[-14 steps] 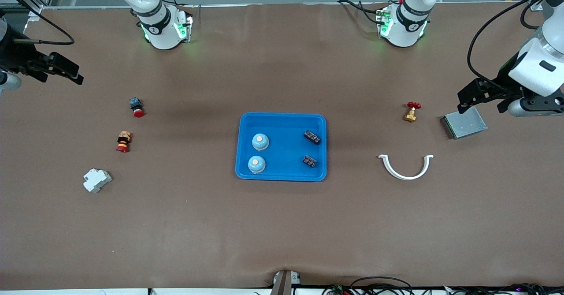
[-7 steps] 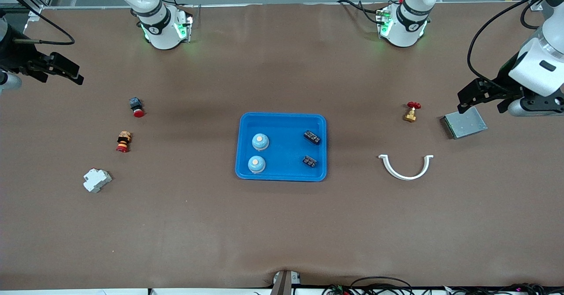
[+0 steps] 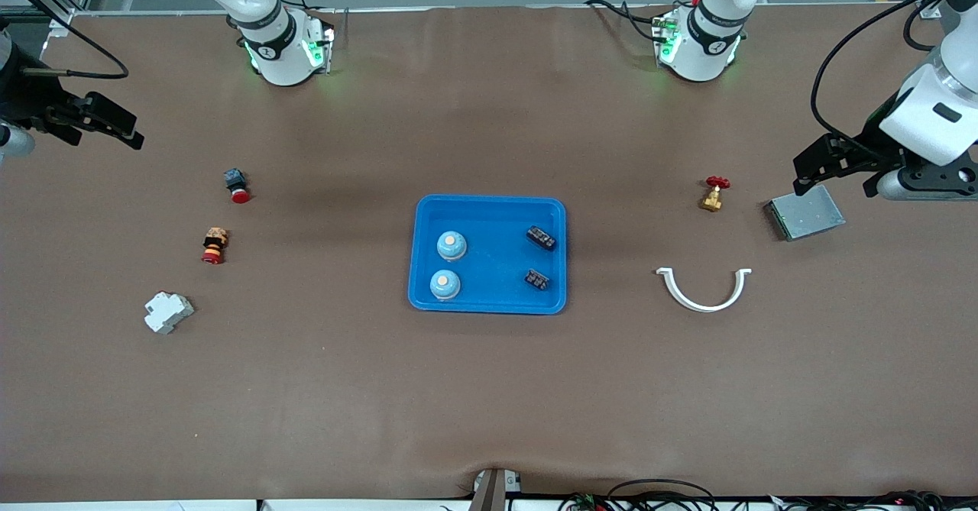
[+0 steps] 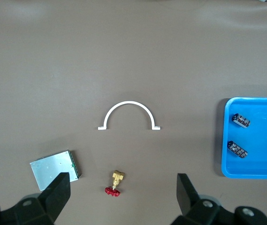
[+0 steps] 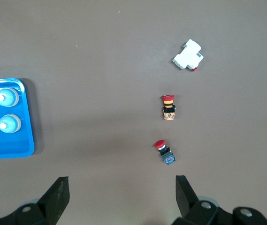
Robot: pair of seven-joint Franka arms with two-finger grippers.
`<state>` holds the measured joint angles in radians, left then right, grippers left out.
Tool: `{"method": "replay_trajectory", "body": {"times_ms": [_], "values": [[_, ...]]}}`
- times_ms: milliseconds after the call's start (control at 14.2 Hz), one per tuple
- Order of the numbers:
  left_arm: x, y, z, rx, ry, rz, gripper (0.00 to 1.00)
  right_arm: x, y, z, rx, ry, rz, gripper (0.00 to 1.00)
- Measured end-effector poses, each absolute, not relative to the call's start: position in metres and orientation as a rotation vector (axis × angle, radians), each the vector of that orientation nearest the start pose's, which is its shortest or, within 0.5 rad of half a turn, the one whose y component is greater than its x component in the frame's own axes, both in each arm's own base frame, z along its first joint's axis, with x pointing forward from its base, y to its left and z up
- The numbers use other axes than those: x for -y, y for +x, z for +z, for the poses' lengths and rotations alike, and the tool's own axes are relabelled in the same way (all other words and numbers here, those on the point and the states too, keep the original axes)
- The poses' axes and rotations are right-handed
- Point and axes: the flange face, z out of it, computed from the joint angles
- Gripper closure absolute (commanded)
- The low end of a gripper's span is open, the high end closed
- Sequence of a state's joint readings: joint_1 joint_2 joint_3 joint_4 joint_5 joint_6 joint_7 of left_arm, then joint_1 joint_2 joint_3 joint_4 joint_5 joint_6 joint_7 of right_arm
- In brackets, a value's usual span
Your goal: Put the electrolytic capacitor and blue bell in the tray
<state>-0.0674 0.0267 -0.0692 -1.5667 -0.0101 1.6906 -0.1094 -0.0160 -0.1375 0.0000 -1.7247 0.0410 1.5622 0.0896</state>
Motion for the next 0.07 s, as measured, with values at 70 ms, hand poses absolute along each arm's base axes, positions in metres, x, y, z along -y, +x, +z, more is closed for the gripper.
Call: {"method": "replay_trajectory", "body": {"times_ms": [70], "values": [[0.0786,0.5692,0.6225,-0.042,-3.161,-0.150,0.00,0.0037,0.5090,0.6245,-0.164,-3.097,0.041,0.00]]}}
